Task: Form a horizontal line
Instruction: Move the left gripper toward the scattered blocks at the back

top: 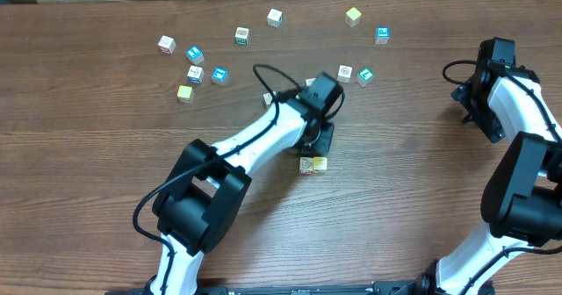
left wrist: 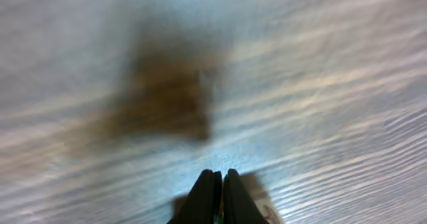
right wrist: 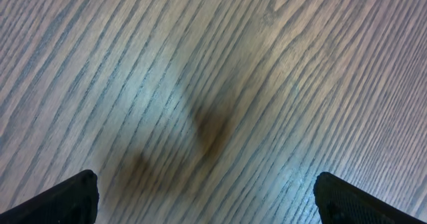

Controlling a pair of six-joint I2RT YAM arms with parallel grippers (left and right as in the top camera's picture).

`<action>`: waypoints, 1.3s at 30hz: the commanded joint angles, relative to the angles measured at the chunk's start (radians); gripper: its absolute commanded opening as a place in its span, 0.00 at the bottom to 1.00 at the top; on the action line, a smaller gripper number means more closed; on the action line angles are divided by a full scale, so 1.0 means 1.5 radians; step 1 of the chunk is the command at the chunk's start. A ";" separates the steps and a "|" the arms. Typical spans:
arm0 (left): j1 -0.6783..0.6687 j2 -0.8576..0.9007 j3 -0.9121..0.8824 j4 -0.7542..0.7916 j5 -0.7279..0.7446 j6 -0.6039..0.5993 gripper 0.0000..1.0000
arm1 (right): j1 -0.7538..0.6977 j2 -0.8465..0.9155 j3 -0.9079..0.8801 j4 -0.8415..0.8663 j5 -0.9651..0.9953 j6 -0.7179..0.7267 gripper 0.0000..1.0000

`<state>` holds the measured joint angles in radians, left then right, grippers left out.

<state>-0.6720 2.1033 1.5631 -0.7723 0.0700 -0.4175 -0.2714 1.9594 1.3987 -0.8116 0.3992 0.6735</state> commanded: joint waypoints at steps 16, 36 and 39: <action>0.103 0.002 0.214 0.048 -0.071 -0.004 0.19 | 0.001 0.009 0.013 0.002 0.007 -0.001 1.00; 0.099 0.002 0.172 0.127 -0.084 -0.004 0.46 | 0.001 0.009 0.013 0.002 0.007 -0.001 1.00; 0.097 0.002 0.146 0.165 -0.084 -0.007 0.45 | 0.001 0.009 0.013 0.001 0.007 -0.001 1.00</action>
<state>-0.5171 2.1082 1.8194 -0.5499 -0.0422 -0.4168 -0.2714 1.9594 1.3987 -0.8124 0.3992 0.6731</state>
